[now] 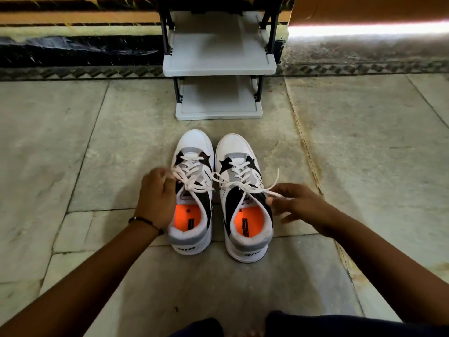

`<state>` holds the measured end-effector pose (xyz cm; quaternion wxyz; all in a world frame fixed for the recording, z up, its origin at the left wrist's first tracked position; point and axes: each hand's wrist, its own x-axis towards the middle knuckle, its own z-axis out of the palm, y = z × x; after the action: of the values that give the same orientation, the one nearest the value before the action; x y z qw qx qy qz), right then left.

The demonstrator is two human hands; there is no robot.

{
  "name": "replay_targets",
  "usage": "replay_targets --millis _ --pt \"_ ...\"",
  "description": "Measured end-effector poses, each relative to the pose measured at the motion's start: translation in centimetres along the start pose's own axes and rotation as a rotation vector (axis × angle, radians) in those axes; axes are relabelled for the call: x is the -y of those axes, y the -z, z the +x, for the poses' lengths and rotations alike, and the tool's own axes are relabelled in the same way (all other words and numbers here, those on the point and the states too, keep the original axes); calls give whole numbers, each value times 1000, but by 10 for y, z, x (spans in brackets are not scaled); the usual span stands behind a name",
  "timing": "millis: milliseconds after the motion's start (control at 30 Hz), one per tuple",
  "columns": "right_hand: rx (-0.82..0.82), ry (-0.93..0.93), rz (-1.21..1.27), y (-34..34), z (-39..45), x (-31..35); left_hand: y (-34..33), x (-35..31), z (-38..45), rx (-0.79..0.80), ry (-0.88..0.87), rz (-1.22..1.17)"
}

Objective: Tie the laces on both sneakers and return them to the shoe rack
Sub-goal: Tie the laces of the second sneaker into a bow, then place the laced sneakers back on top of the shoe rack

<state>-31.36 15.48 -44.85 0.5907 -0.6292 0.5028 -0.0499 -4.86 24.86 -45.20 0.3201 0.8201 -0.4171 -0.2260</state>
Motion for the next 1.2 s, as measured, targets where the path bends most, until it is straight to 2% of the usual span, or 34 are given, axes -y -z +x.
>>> replay_targets --millis 67,133,267,367,567,800,833,900,967,1033,1100,1167,1200 --pt "65 -44 28 -8 -1 1 -5 10 -6 109 189 -54" --pt "47 -46 73 -11 0 4 -11 15 -9 135 224 -115" --pt "-4 -20 102 -25 2 10 -14 10 -13 114 180 -120" --pt "0 36 -14 -44 0 13 -13 12 -15 139 144 -109" --pt "-179 70 -126 -51 11 24 -11 20 -15 193 41 -59" --pt "-140 51 -316 -44 8 33 -6 22 -16 183 53 -26" --pt "-200 90 -379 -42 4 33 -2 19 -20 134 0 3" --pt "-395 297 -473 -39 -8 36 11 11 -34 -18 -191 100" --pt "-490 552 -420 -35 -22 47 23 2 -47 -35 -375 163" --pt "-324 647 -425 -32 -29 57 29 -3 -55 136 -448 274" --pt "-40 572 -546 -36 -30 62 27 -4 -60 271 -470 442" --pt "160 514 -815 -47 -25 59 23 -7 -63 330 -515 639" --pt "184 529 -959 -53 -22 57 20 -10 -63 388 -515 720"
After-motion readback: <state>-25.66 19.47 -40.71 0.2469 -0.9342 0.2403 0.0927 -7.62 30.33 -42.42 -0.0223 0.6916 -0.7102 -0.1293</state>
